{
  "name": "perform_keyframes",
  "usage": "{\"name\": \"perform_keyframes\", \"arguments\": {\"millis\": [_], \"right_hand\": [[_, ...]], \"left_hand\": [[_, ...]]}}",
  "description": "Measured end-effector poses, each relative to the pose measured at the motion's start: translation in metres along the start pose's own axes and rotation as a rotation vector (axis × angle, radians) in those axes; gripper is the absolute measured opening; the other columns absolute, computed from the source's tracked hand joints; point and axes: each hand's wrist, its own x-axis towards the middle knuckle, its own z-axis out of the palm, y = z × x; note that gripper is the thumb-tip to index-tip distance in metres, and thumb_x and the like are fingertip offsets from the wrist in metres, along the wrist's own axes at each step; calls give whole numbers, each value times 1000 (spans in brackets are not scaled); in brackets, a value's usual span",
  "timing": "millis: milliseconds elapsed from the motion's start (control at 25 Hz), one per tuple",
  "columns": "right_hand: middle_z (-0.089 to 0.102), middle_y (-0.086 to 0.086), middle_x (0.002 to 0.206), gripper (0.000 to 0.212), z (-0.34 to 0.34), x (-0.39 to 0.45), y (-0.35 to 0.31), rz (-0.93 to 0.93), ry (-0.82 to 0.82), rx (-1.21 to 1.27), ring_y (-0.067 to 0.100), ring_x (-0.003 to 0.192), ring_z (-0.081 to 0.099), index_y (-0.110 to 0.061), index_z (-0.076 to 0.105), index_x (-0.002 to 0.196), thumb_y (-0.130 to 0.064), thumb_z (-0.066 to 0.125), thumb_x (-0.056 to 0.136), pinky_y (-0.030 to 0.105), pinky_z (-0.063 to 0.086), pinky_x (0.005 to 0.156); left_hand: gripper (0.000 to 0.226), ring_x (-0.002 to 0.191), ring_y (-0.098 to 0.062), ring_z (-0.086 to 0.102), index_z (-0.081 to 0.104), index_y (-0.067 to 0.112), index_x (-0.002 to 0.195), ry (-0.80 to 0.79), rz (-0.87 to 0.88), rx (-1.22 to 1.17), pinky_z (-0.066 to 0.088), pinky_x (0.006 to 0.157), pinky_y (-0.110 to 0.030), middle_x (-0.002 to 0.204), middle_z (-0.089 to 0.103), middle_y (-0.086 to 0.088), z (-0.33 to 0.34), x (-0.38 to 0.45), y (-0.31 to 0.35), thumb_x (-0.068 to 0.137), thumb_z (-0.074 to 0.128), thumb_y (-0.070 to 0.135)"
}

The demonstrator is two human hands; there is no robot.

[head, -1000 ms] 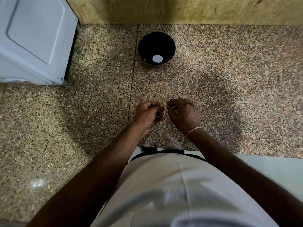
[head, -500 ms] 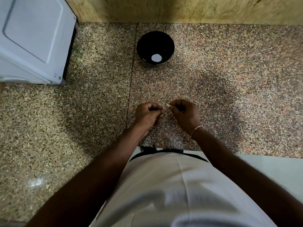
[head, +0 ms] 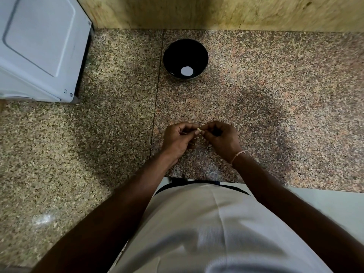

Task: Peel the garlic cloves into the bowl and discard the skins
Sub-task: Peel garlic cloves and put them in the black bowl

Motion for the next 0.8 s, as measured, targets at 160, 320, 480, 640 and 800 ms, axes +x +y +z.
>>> {"name": "perform_keyframes", "arguments": {"millis": [160,320,480,640,800], "right_hand": [[71,-8,80,4,-3,0,-10,-337,21,-459,10,69,64,-26,73,91,-26,69,89,25,50,60],[62,-6,79,6,-1,3,-13,-400,1,-565,13,65,53,-25,60,98,-30,60,95,26,36,56],[66,-5,78,4,2,6,-11,-305,-31,-390,15,63,61,-24,56,100,-26,58,97,35,48,54],[73,-12,89,16,2,5,-13,-267,-47,-305,4,75,69,-25,68,107,-27,64,91,35,61,67],[75,-6,90,15,1,3,-13,-272,-51,-267,10,75,71,-17,74,105,-18,71,90,39,62,68]], "left_hand": [[16,69,-18,72,82,23,92,-4,-10,-25,61,57,-33,89,79,-8,-1,0,0,89,82,7],[17,66,-17,72,82,25,90,3,-21,-64,62,57,-32,86,78,-7,-3,0,3,89,82,9],[16,66,-17,71,81,27,89,18,32,-22,63,58,-36,83,78,-5,-4,-3,3,89,83,11],[11,61,-15,69,81,28,87,42,100,19,62,54,-36,77,77,-6,-4,-8,0,85,87,18],[15,61,-17,70,82,27,87,58,86,-12,62,54,-35,79,78,-8,-6,-8,0,86,86,12]]}}
